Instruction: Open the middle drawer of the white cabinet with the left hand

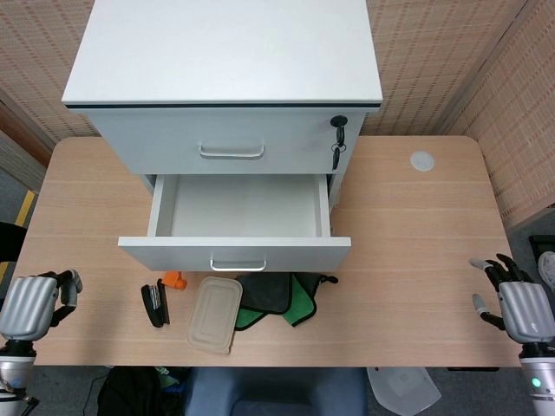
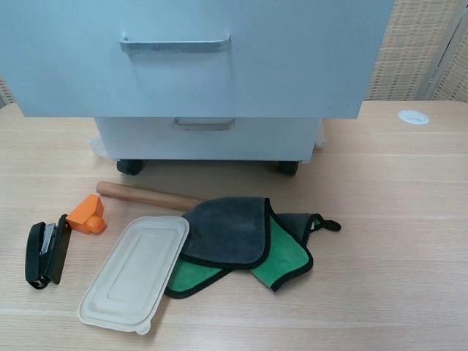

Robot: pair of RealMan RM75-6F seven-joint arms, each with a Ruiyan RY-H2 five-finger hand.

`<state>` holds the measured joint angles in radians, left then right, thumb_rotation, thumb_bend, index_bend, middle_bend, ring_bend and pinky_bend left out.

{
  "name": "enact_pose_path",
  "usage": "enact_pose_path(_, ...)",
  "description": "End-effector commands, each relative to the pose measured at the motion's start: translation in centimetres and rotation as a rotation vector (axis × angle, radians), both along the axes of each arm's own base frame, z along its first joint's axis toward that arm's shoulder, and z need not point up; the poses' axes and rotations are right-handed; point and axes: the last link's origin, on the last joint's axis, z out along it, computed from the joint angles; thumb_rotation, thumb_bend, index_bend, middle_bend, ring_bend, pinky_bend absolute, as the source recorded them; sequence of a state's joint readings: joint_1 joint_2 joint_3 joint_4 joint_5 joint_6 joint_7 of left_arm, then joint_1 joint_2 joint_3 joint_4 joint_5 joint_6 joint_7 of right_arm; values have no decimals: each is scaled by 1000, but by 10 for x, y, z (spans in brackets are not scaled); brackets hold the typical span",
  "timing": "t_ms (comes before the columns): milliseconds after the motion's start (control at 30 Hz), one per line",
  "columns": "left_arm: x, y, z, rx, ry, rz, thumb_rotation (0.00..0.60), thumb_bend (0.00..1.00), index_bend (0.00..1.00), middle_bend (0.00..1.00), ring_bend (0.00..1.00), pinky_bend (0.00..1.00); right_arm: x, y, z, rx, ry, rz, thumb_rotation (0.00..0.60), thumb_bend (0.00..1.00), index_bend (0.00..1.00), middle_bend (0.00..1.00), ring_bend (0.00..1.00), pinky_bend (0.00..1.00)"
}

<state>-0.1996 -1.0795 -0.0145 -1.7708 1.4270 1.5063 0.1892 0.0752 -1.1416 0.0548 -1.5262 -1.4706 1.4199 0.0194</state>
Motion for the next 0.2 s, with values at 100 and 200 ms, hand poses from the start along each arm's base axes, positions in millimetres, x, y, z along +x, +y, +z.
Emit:
enact_pose_path(100,-22,-13,-11,-6,41,80,600,531,382,522,505,573,2,-4,-2,10,-7,16,600,341,235,257,231,285)
enact_pose_path(200,-23,-13,-15,12,27,71,600,520,364,501,483,518,5,-6,-3,8,-9,31,600,341,235,256,231,285)
